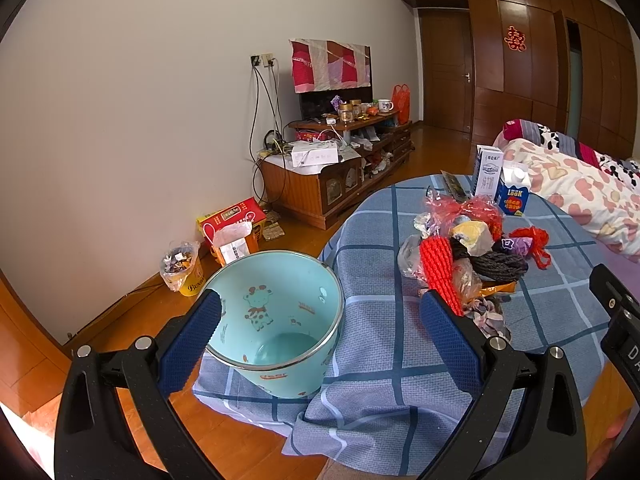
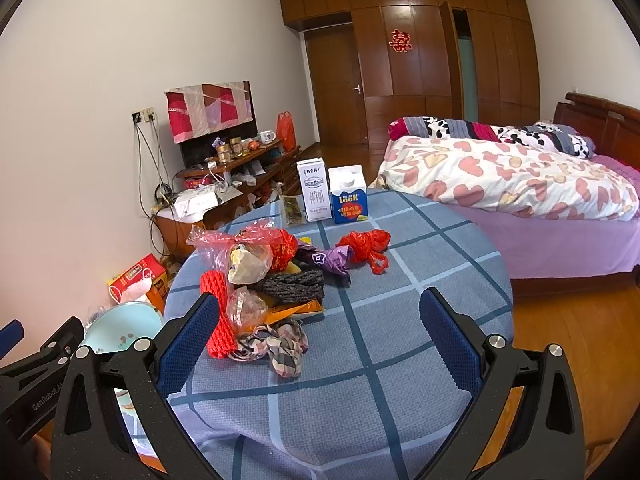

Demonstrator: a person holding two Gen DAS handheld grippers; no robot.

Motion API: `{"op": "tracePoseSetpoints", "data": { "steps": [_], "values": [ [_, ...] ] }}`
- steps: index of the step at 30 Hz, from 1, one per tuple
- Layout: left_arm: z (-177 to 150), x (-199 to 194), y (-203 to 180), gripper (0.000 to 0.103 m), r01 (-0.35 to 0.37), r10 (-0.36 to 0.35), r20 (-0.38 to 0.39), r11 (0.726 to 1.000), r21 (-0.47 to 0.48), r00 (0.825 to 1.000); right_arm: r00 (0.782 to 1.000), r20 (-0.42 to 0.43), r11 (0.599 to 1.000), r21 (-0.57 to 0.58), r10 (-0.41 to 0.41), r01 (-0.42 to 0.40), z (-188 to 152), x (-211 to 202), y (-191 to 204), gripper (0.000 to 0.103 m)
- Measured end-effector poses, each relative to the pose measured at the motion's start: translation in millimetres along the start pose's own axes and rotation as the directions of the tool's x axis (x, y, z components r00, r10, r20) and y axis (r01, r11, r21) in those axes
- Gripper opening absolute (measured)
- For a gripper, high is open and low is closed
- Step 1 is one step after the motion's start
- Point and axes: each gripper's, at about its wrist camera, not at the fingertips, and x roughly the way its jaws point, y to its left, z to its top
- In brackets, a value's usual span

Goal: Collect trash

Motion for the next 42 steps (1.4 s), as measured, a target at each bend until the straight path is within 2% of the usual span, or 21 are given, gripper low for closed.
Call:
{"op": "tracePoseSetpoints", "data": {
  "steps": [42],
  "values": [
    [-2.2,-0.8,0.1,0.097,0.0,0.0,-0.006,1.0,-0.005,1.0,1.0,-0.002,1.0,0.004,-0.003,0.003,-3.5,2.1,-1.1,0.098]
  ]
}}
